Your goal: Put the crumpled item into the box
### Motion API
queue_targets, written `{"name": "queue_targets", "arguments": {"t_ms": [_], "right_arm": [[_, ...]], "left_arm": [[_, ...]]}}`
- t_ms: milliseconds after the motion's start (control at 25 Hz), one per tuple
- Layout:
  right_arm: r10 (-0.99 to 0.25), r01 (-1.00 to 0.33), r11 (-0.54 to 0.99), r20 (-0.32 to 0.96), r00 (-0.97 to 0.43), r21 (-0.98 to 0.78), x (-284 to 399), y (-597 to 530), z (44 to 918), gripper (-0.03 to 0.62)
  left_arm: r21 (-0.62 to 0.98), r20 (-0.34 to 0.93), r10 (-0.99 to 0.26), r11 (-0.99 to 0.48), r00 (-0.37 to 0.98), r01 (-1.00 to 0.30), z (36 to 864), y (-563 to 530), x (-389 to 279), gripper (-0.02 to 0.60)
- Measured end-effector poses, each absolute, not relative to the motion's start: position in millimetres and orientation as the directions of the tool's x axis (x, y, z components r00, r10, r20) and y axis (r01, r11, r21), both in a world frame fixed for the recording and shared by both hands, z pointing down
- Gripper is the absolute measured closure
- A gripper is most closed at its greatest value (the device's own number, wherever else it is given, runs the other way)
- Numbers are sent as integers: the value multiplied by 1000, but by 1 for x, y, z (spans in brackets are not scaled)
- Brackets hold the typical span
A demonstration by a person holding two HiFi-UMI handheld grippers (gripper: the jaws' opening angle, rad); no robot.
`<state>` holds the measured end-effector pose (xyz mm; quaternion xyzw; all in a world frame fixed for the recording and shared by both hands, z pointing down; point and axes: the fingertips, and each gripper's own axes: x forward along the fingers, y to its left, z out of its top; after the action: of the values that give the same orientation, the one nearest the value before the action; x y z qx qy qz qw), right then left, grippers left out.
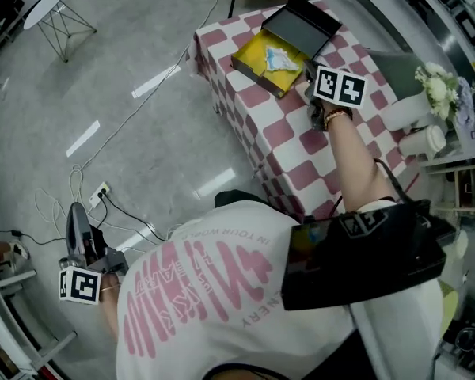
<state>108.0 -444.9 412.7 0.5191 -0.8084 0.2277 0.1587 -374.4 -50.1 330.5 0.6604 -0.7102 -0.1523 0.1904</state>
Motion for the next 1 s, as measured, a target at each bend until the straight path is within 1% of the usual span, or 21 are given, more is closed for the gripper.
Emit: {"name": "queue_targets", "arguments": {"t_ms": [160, 360, 600, 760, 1000], "right_arm": [[-812, -884, 407, 353, -465, -229, 112, -380, 371, 588], [-848, -888, 404, 274, -453, -220, 135, -294, 339, 588], [-878, -868, 384, 166, -449, -314, 165, -186, 318, 588], [-868, -860, 408, 162, -470, -308, 173, -118, 323, 588], [-847, -865, 439, 208, -488, -241, 185, -37, 335, 588]], "left_arm": [[457, 18, -999, -25, 37, -889, 314, -46, -346, 574], [451, -35, -992, -126, 124, -883, 305, -29, -302, 574], [478, -75, -968, -247, 241, -843, 311, 18, -238, 574], [472, -47, -948, -300, 316, -829, 321, 65, -202, 574], [490, -19, -933, -322, 359, -810, 340, 119, -162, 574]]}}
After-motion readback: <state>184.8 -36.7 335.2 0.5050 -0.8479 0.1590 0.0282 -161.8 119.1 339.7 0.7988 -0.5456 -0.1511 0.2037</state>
